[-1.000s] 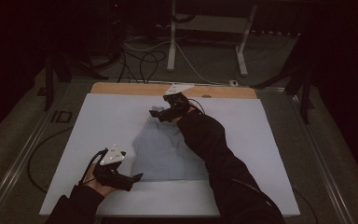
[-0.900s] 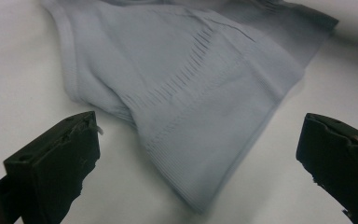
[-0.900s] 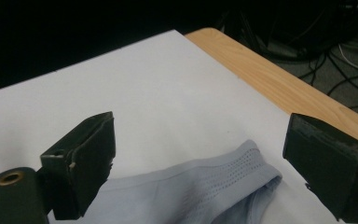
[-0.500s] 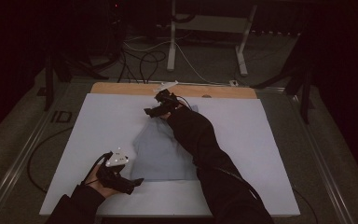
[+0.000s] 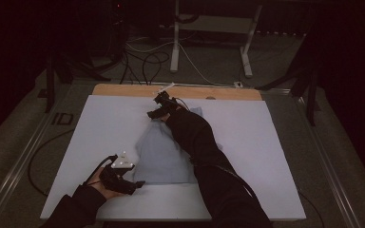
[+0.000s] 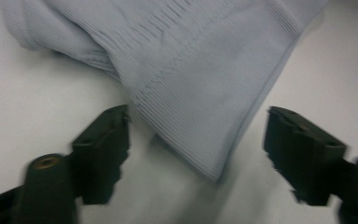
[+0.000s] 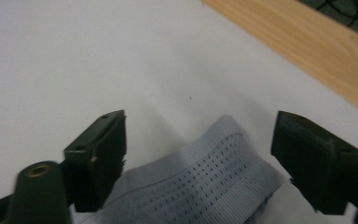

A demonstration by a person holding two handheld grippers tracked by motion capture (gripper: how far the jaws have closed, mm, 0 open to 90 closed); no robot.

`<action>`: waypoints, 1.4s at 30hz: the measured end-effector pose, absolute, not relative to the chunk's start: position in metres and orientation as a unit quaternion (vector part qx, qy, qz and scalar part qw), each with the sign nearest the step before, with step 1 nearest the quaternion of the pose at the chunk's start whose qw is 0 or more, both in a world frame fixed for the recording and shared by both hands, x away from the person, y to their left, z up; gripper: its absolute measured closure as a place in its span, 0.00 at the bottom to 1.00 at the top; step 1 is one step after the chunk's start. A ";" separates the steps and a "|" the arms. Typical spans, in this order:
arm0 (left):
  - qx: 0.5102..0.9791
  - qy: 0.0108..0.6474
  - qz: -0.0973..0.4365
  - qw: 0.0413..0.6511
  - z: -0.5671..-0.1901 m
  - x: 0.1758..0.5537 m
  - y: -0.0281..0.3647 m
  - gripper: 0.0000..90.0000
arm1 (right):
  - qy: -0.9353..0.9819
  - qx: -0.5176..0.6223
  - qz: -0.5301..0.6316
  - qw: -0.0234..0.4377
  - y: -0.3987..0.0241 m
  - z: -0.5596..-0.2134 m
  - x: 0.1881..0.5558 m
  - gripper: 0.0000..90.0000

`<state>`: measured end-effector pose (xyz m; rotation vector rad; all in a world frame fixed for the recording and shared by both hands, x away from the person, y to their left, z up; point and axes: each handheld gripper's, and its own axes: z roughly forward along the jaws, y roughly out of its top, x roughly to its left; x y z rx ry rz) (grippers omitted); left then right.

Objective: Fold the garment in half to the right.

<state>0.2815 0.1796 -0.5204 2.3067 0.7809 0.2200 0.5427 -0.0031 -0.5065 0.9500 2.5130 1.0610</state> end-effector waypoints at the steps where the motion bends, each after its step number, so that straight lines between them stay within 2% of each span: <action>1: 0.888 0.302 0.080 0.338 -0.522 0.282 0.179 0.35 | 0.864 0.325 0.362 0.127 -0.002 -0.508 0.544 0.21; 8: 0.891 0.308 0.090 0.320 -0.525 0.285 0.175 0.46 | 0.873 0.329 0.339 0.124 0.001 -0.517 0.550 0.24; 16: 0.897 0.306 0.086 0.306 -0.525 0.287 0.170 0.60 | 0.872 0.337 0.329 0.130 0.001 -0.522 0.555 0.40; 25: 0.905 0.291 0.073 0.302 -0.522 0.287 0.162 0.85 | 0.888 0.316 0.301 0.144 0.005 -0.522 0.553 0.73; 30: 0.909 0.280 0.071 0.301 -0.522 0.288 0.160 0.92 | 0.900 0.297 0.289 0.138 0.010 -0.519 0.551 0.91; 42: 0.910 0.255 0.079 0.317 -0.508 0.285 0.159 0.93 | 0.902 0.283 0.295 0.142 0.009 -0.504 0.548 0.95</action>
